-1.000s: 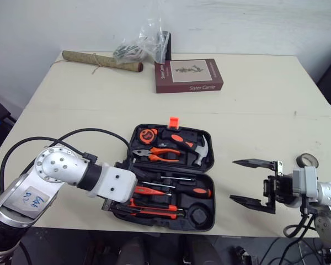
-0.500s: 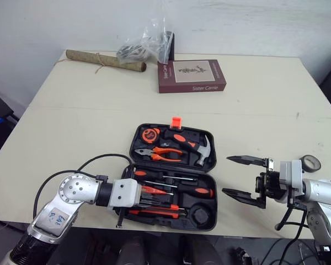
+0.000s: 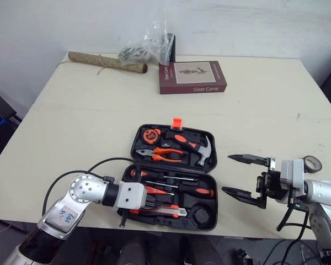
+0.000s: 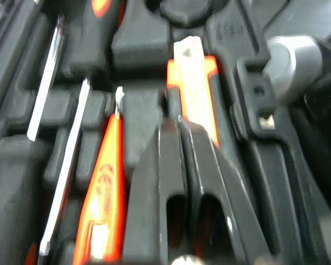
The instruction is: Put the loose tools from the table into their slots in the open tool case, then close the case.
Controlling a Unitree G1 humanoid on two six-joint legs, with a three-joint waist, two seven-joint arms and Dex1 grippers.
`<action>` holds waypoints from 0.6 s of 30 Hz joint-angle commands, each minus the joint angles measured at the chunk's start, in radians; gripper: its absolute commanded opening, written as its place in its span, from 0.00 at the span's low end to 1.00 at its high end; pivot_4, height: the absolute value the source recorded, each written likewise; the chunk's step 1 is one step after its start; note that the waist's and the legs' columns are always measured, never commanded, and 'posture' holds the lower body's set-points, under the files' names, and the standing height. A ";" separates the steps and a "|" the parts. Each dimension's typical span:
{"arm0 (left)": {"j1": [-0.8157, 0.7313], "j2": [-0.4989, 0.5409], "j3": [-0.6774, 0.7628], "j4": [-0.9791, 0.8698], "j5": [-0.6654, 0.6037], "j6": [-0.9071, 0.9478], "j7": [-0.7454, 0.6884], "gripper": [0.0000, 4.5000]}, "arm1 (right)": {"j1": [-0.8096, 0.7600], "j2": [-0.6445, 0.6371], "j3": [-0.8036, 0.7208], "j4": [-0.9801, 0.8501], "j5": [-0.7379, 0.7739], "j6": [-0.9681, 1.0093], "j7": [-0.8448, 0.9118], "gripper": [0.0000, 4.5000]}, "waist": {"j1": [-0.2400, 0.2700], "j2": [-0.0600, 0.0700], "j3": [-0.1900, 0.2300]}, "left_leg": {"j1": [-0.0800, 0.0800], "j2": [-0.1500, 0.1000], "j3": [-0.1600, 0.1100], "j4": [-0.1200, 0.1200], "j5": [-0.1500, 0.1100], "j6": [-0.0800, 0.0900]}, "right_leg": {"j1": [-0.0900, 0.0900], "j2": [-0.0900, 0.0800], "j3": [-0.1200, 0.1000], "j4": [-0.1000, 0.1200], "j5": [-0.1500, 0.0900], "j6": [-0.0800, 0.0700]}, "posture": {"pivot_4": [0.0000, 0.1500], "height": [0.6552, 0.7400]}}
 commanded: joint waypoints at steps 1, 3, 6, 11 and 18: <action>0.038 0.001 -0.063 0.074 0.079 0.030 0.013 0.01 | -0.005 -0.012 -0.029 -0.041 0.003 0.008 -0.024 1.00 | 0.004 0.001 -0.001 | 0.000 0.000 0.000 0.000 0.000 0.000 | 0.000 0.000 0.000 0.000 0.000 0.000 | 1.00 1.00; 0.045 -0.019 -0.009 0.066 0.021 -0.026 0.024 0.01 | 0.002 -0.016 -0.047 -0.042 -0.001 0.011 -0.044 1.00 | 0.008 0.001 -0.001 | 0.000 0.000 0.000 0.000 0.000 0.000 | 0.000 0.000 0.000 0.000 0.000 0.000 | 1.00 1.00; 0.072 -0.034 0.126 0.039 -0.094 -0.121 0.030 0.01 | 0.043 -0.031 -0.127 -0.033 -0.001 0.018 -0.079 1.00 | 0.014 0.000 0.000 | -0.001 0.000 0.001 0.000 0.000 0.001 | -0.002 0.000 0.000 0.000 0.000 0.000 | 1.00 1.00; 0.158 -0.011 0.419 -0.021 -0.319 0.031 0.114 0.27 | 0.200 -0.019 -0.363 0.085 -0.040 -0.058 -0.124 1.00 | 0.018 -0.003 0.003 | -0.003 0.001 -0.001 0.000 0.000 0.000 | -0.003 0.000 -0.001 0.000 0.000 0.000 | 1.00 1.00; 0.181 0.061 0.815 0.386 -0.299 0.010 0.257 0.91 | 0.416 0.096 -0.598 0.293 -0.118 -0.219 -0.248 1.00 | 0.010 -0.003 0.003 | 0.000 0.000 0.001 -0.006 0.000 0.000 | -0.003 0.001 0.000 -0.001 0.000 0.000 | 1.00 1.00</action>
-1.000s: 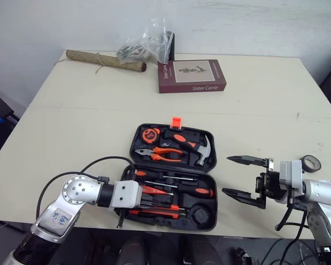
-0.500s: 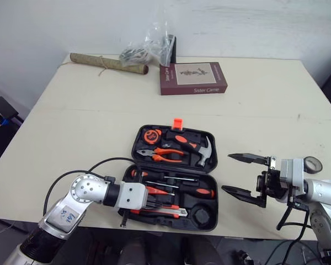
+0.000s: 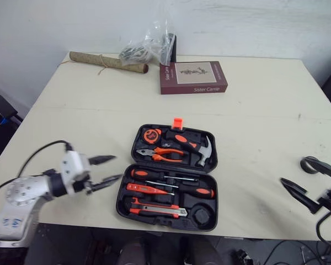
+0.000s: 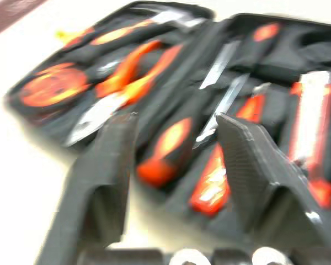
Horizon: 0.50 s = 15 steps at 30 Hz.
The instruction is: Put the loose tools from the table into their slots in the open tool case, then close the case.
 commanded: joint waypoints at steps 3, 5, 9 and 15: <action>0.016 0.059 0.251 0.319 -0.002 -0.023 0.075 0.98 | 0.135 0.099 -0.152 0.125 -0.033 -0.117 -0.114 1.00 | -0.010 -0.001 0.001 | 0.001 0.000 0.000 -0.006 0.000 -0.001 | -0.001 0.000 0.000 -0.002 0.000 -0.001 | 1.00 1.00; 0.015 0.076 0.296 0.406 0.006 -0.048 0.087 0.98 | 0.168 0.131 -0.185 0.162 -0.037 -0.126 -0.169 1.00 | -0.020 -0.001 0.001 | 0.001 0.000 0.001 -0.006 0.001 -0.001 | -0.001 -0.001 0.000 -0.002 0.000 -0.001 | 1.00 1.00; 0.027 0.090 0.320 0.450 0.021 -0.083 0.090 0.98 | 0.191 0.154 -0.209 0.188 -0.036 -0.130 -0.245 1.00 | -0.024 -0.003 0.000 | 0.001 -0.001 0.000 -0.007 0.000 -0.001 | -0.001 -0.002 0.000 -0.002 0.000 -0.001 | 1.00 1.00; 0.043 0.049 0.254 0.242 -0.017 -0.065 0.046 0.98 | 0.084 0.060 -0.162 0.113 0.016 -0.008 -0.275 1.00 | -0.032 -0.002 -0.001 | 0.002 -0.001 0.000 -0.008 0.000 -0.003 | -0.001 -0.003 0.000 -0.002 -0.001 -0.001 | 1.00 1.00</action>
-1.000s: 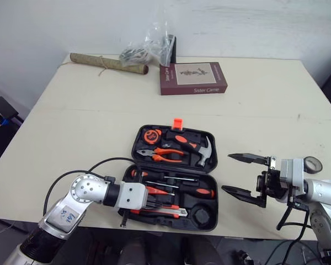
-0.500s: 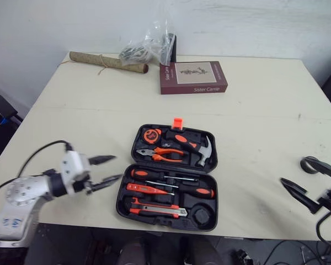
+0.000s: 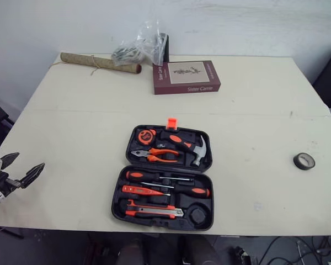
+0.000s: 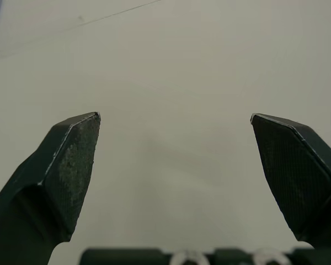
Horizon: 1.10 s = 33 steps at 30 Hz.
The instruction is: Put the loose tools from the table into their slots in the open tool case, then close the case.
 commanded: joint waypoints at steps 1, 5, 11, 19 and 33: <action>-0.010 -0.013 -0.030 -0.153 -0.038 0.002 -0.028 0.98 | -0.050 -0.086 0.006 -0.095 0.045 0.087 -0.015 1.00 | 0.000 0.002 0.000 | 0.000 0.000 0.000 0.000 0.000 0.000 | 0.000 0.000 0.000 0.000 0.000 0.000 | 1.00 1.00; -0.063 -0.057 -0.107 -0.301 -0.102 0.018 -0.077 0.98 | -0.078 -0.228 0.060 -0.137 0.034 0.291 0.010 1.00 | 0.009 0.003 0.000 | 0.000 0.000 0.000 0.000 0.001 -0.002 | 0.000 0.001 0.000 0.000 0.000 0.000 | 1.00 1.00; -0.111 -0.084 -0.305 -0.542 -0.165 0.105 -0.164 0.98 | -0.164 -0.560 0.248 -0.025 -0.046 0.392 0.324 1.00 | 0.013 0.004 0.002 | -0.001 -0.002 0.001 0.003 0.002 0.000 | 0.000 0.001 0.001 0.000 0.001 0.002 | 1.00 1.00; -0.196 -0.083 -0.429 -0.715 -0.244 0.258 -0.168 0.98 | -0.566 -0.687 0.598 0.210 -0.189 0.482 0.435 1.00 | 0.009 0.003 0.004 | -0.002 0.001 0.001 0.006 0.004 -0.002 | 0.000 0.005 0.001 0.000 0.001 0.002 | 1.00 1.00; -0.256 -0.067 -0.491 -0.750 -0.245 0.282 -0.259 0.98 | -1.082 -0.631 0.915 0.687 -0.458 0.465 0.520 1.00 | 0.010 0.006 0.006 | -0.004 0.002 0.002 0.012 0.004 -0.002 | -0.001 0.007 0.002 0.002 0.001 0.002 | 1.00 1.00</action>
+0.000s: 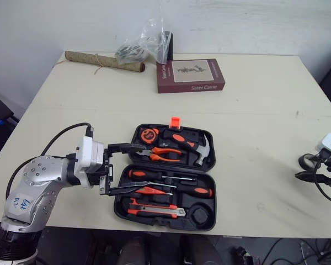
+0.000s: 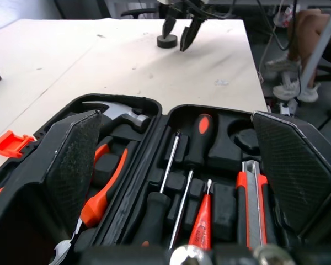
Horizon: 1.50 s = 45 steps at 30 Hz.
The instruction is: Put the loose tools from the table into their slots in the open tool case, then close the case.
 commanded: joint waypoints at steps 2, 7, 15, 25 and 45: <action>-0.018 -0.003 0.001 -0.069 -0.024 0.005 0.009 0.98 | -0.077 0.008 0.029 0.098 -0.040 0.027 0.061 1.00 | 0.000 0.000 0.000 | 0.000 0.000 0.000 0.000 0.000 0.000 | 0.000 0.000 0.000 0.000 0.000 0.000 | 1.00 1.00; -0.014 -0.012 0.003 -0.111 -0.040 0.025 0.034 1.00 | -0.142 0.024 0.044 0.152 -0.079 -0.006 0.033 0.60 | 0.000 0.000 0.000 | 0.000 0.000 0.000 0.001 0.000 0.000 | 0.000 0.000 0.000 0.000 0.000 0.000 | 1.00 1.00; -0.001 -0.019 0.009 -0.118 -0.035 0.022 0.043 1.00 | -0.188 0.026 0.002 -0.019 0.010 -0.145 0.247 0.02 | -0.002 0.002 0.001 | 0.000 0.001 0.000 0.001 0.000 -0.001 | 0.000 0.001 0.001 0.001 0.000 0.000 | 1.00 1.00; -0.011 0.008 0.020 -0.073 -0.030 0.021 -0.010 1.00 | -0.079 0.150 0.098 -1.018 0.494 0.306 0.342 0.02 | 0.006 0.002 0.003 | -0.002 0.005 -0.003 0.002 -0.002 -0.004 | -0.001 0.005 -0.001 0.001 0.000 0.000 | 1.00 1.00; 0.117 0.047 0.026 -0.124 -0.005 0.010 -0.026 1.00 | -0.093 0.172 0.528 -1.235 0.326 0.399 0.353 0.02 | 0.001 -0.001 0.003 | -0.003 0.003 -0.003 0.005 -0.005 0.001 | -0.001 0.000 -0.002 0.000 0.000 -0.001 | 1.00 1.00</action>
